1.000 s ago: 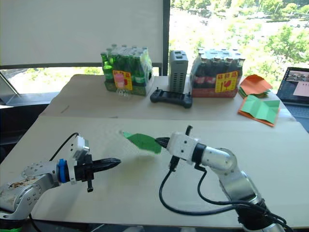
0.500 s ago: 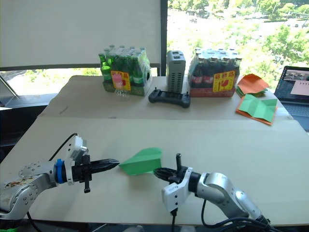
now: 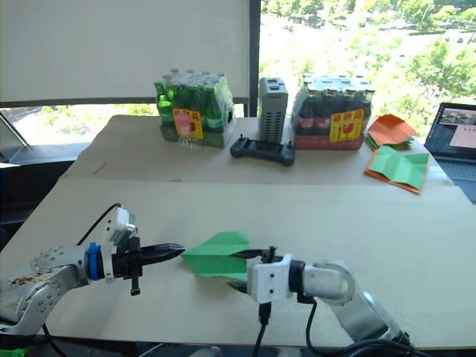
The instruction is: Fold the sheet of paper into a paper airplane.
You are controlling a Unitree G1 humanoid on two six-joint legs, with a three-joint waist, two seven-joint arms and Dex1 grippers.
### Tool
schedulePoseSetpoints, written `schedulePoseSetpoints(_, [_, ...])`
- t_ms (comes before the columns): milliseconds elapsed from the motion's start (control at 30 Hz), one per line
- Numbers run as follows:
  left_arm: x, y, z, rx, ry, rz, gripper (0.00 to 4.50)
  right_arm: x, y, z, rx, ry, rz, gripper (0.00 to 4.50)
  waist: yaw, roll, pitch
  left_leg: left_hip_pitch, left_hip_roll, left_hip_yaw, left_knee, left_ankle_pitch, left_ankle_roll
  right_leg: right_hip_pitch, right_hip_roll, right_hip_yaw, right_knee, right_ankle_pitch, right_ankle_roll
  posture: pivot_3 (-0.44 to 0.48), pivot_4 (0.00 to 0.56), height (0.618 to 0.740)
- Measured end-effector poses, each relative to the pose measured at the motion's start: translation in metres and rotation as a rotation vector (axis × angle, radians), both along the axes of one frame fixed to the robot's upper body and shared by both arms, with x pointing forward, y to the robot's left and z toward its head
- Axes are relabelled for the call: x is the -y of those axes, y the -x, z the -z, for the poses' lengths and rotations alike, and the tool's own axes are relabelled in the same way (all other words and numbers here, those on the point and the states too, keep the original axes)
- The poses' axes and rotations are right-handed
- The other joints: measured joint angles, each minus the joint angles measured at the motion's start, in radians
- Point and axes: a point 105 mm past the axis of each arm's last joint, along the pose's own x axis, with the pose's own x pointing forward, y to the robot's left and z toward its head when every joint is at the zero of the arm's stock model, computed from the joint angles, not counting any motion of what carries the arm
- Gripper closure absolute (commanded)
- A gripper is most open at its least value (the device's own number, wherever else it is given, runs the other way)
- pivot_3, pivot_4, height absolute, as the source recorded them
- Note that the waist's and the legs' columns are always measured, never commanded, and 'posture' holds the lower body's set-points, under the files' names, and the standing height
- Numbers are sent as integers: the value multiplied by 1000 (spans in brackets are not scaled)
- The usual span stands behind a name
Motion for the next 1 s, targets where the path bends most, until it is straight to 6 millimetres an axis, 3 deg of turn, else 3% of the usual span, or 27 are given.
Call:
schedulePoseSetpoints(100, [2, 0, 3, -11, -6, 8, 4500, -5, -17, -15, -145, -98, 77, 1658, -2, 0, 0, 0, 1, 0, 0, 0, 0, -1, 0, 0, 0, 0, 0, 0, 150, 675])
schedulePoseSetpoints(133, [2, 0, 4, -11, -8, 9, 4500, -6, -19, -16, -169, -107, 91, 2180, -1, 0, 0, 0, 1, -1, 0, 0, 0, -1, 0, 0, 0, 0, 0, 0, 150, 675])
schedulePoseSetpoints(367, [1, -1, 5, -13, -13, 4, 4500, -10, -16, 12, -250, -26, 111, 4443, 0, 0, 0, -2, -1, -1, 0, 0, 0, -1, -1, -1, -1, 0, 0, 0, 150, 675])
schedulePoseSetpoints(767, [2, -1, 4, -6, -17, -2, 4500, -3, -3, 50, -340, 103, 121, 4443, -1, 0, 0, -1, 0, -1, 0, 0, 0, -1, -1, -1, -1, 0, 0, 0, 150, 675])
schedulePoseSetpoints(1000, [4, -7, -5, 30, -16, 8, 4500, -4, 5, 57, -381, 131, 96, 4443, 0, 0, 0, -1, 0, -1, 0, 0, 0, 0, -1, -2, -1, 0, 0, 0, 150, 675])
